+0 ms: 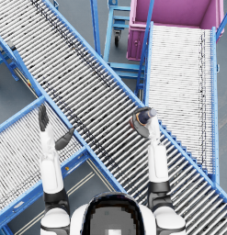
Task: Pick up the oil and place it on the left assembly line, put the cola on the right, and keep Sprite still
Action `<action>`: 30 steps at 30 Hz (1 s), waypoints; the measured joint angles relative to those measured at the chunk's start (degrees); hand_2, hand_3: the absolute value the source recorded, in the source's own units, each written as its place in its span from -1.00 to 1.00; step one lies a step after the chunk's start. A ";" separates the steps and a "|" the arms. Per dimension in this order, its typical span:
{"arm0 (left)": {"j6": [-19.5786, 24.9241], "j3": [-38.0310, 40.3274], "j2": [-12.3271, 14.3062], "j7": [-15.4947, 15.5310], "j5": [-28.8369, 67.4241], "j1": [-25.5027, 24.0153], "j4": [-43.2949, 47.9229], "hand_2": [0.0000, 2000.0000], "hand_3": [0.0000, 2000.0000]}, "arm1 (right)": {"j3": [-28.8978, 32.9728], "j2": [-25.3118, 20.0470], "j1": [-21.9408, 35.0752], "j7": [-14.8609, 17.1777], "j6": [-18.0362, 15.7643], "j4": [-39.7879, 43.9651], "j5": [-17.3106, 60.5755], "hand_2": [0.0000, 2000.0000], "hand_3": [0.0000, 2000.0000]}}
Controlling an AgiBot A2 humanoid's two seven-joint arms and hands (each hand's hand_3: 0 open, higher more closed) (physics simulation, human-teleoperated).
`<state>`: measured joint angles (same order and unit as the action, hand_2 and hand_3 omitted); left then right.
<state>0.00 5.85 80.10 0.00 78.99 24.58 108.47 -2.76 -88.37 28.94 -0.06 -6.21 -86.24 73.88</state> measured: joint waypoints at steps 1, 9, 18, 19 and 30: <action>0.00 -0.43 0.03 0.00 0.00 0.08 0.19 -1.00 -1.00 | 1.72 0.16 1.32 -0.01 -0.12 -0.08 -0.01 1.00 1.00; 0.00 -2.43 0.27 0.00 0.01 0.79 1.34 -1.00 -1.00 | 13.46 3.33 11.93 0.05 -0.16 11.04 -0.02 1.00 1.00; 0.00 -3.31 0.57 0.00 0.00 1.30 1.96 -1.00 -1.00 | 22.67 8.95 28.84 0.06 5.41 44.97 -0.07 -1.00 -1.00; 0.00 -3.49 0.62 0.00 0.00 1.32 2.01 -1.00 -1.00 | 23.39 9.52 30.33 0.06 5.64 47.21 -0.08 -1.00 -1.00; 0.00 -4.32 1.09 0.00 0.00 1.86 1.92 -1.00 -1.00 | 19.40 9.75 27.43 0.06 6.20 27.04 -0.08 -1.00 -1.00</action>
<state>0.00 1.53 81.19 0.00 78.99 26.44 110.39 16.64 -78.62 56.37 0.00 -0.01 -59.20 73.79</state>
